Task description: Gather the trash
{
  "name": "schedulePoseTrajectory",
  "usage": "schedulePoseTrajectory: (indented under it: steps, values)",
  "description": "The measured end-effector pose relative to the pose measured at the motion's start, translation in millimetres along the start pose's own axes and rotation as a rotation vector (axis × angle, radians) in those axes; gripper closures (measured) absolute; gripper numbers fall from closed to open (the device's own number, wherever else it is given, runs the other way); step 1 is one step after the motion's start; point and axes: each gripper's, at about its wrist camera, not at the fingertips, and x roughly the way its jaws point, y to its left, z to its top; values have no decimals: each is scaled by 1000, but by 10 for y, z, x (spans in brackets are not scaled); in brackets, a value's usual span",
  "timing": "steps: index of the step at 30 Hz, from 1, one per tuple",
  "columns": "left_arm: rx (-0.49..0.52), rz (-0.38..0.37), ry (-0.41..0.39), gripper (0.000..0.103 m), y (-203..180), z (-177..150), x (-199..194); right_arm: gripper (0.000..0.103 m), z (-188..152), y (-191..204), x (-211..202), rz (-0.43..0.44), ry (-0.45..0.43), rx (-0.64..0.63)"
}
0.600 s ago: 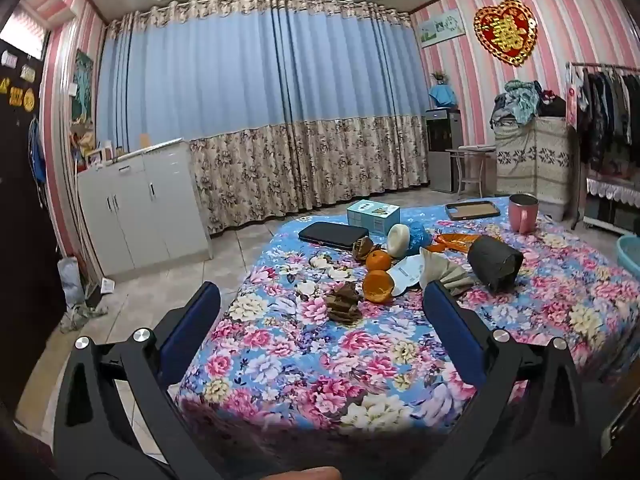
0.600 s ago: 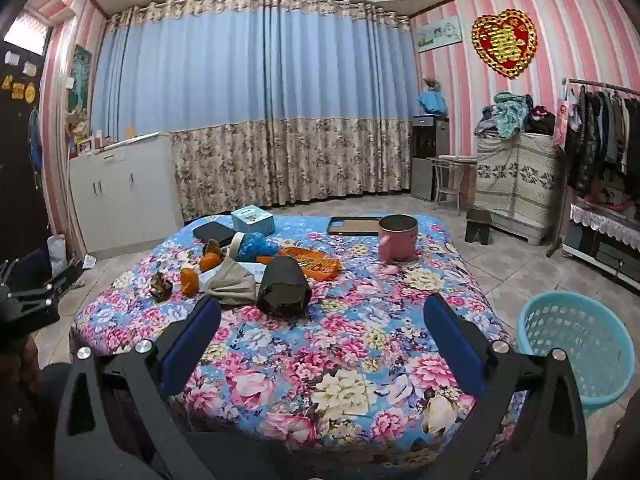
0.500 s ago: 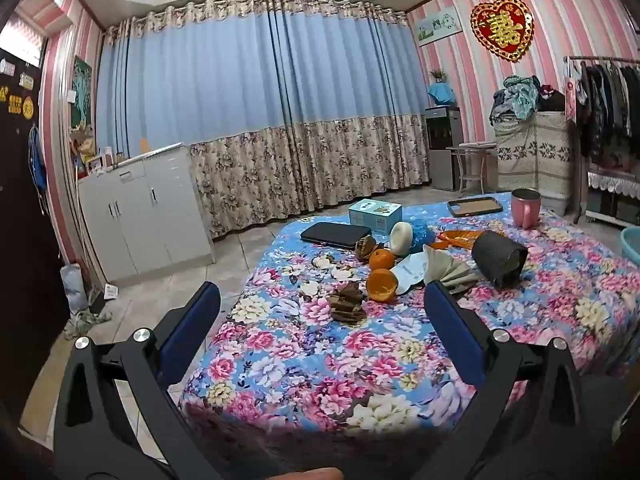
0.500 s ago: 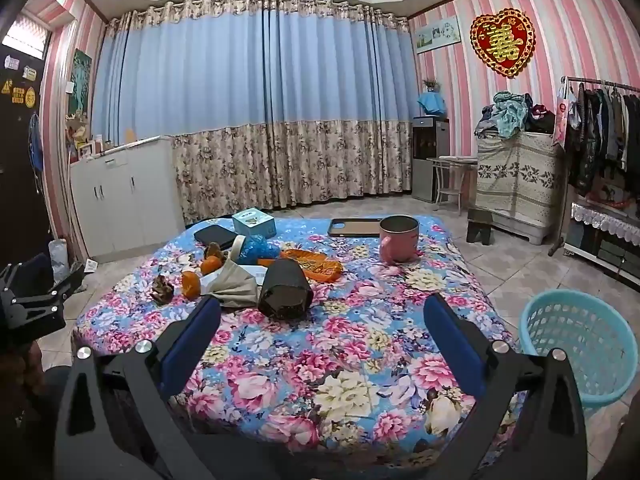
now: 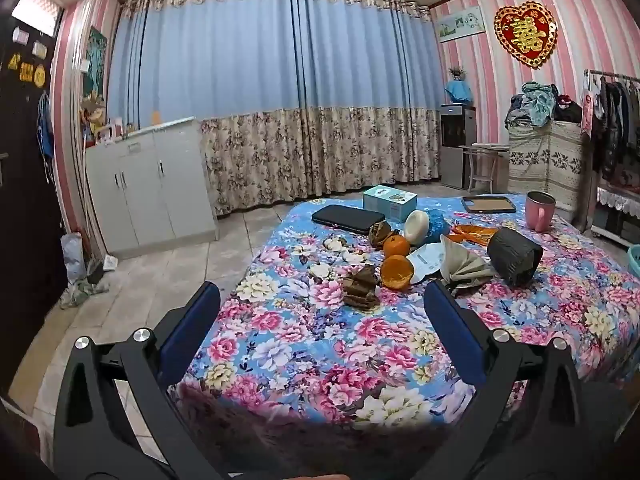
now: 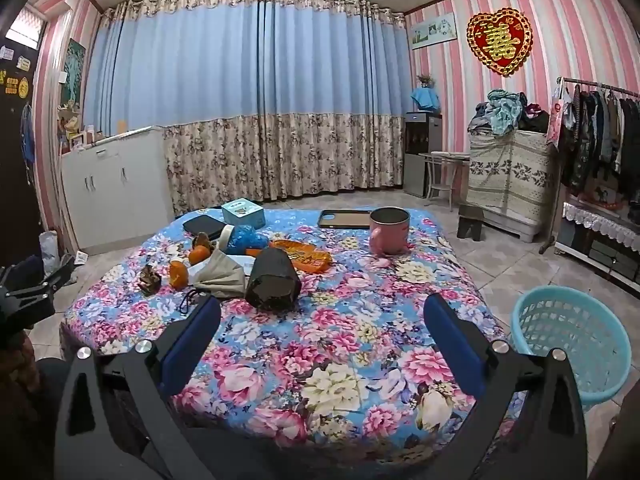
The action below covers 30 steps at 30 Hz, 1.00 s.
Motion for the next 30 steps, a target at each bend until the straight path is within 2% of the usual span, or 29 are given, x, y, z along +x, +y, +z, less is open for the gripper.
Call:
schedulePoseTrajectory:
  steps: [5, 12, 30]
  values:
    - [45, 5, -17, 4, -94, -17, -24, 4, 26, 15, -40, -4, -3, -6]
    - [3, -14, -21, 4, -15, -7, -50, 4, 13, 9, -39, -30, 1, -25]
    - [-8, -17, -16, 4, -7, -17, -50, 4, 3, -4, -19, -18, 15, -11]
